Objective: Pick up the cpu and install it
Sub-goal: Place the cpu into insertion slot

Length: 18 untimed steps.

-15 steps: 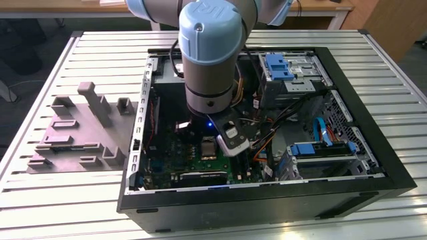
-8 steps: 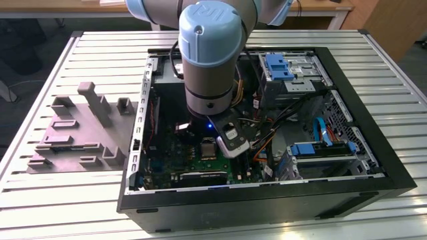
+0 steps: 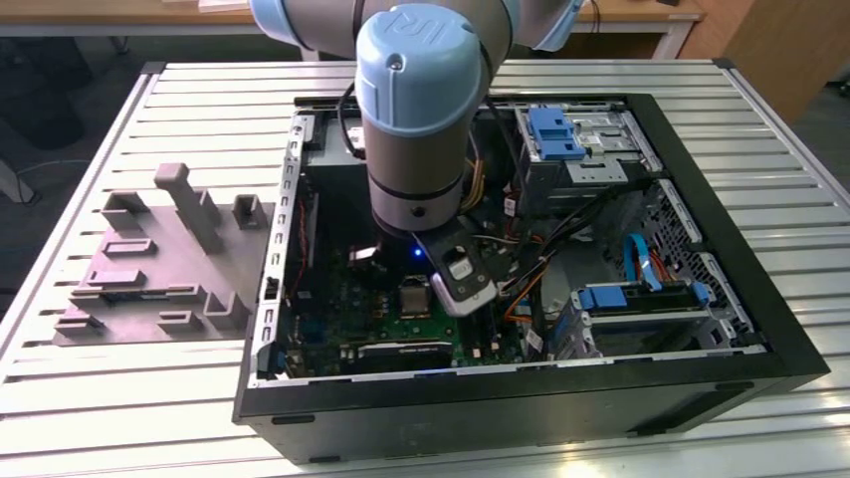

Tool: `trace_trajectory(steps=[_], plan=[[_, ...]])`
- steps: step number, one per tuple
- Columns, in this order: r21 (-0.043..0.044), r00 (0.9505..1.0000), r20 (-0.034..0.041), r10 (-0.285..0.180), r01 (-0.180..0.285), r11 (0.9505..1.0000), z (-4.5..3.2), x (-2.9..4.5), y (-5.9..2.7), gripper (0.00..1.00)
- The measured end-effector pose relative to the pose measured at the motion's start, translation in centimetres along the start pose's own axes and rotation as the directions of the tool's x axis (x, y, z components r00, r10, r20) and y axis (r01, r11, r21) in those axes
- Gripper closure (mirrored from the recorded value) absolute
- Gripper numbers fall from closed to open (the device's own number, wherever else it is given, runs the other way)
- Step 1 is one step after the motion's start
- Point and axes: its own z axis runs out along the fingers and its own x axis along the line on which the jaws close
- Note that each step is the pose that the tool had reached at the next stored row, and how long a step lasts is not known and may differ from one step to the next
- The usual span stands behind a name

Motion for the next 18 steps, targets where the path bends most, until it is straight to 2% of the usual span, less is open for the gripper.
trace_trajectory(steps=[18], plan=[[0.0001,1.0000,0.0000,0.000,0.000,1.0000,0.36,0.02,-0.09,0.53]])
